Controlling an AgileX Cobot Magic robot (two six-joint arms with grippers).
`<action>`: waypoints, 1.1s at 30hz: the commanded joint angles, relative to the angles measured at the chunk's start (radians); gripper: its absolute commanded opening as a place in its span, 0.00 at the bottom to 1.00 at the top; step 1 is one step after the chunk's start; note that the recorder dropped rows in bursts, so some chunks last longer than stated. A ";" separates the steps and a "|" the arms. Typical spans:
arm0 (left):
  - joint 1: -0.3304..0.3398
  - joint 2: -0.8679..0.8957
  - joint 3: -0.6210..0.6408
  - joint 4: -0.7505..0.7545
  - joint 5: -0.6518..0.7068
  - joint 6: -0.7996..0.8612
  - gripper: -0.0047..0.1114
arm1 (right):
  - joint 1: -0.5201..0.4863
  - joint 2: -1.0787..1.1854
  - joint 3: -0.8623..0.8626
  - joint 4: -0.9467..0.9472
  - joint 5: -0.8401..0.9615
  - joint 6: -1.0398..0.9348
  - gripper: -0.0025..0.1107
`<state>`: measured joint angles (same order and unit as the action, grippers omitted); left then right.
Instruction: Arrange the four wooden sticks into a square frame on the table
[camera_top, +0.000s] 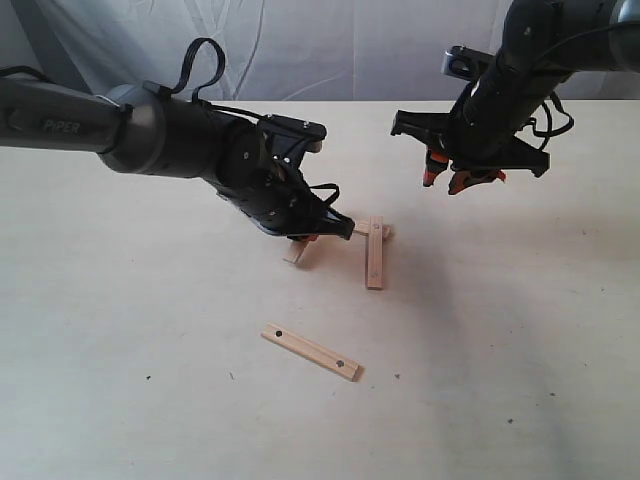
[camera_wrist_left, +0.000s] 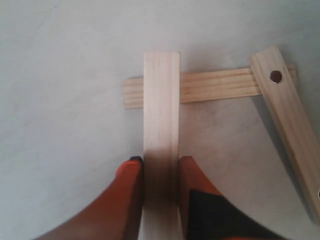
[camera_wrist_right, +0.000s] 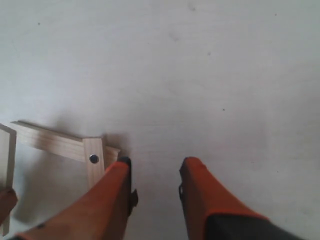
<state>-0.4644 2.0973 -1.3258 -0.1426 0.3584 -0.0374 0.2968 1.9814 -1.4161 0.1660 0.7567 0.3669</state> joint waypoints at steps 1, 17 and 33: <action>-0.016 0.022 -0.003 -0.006 -0.022 0.012 0.04 | -0.005 -0.001 -0.003 0.000 -0.011 -0.008 0.32; -0.007 0.026 -0.003 0.001 -0.040 0.015 0.04 | -0.005 -0.001 -0.003 -0.005 -0.004 -0.022 0.32; -0.005 0.014 -0.003 0.062 -0.020 0.015 0.39 | -0.005 -0.001 -0.003 0.019 0.011 -0.022 0.32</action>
<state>-0.4738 2.1209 -1.3261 -0.1144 0.3376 -0.0221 0.2968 1.9814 -1.4161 0.1859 0.7588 0.3549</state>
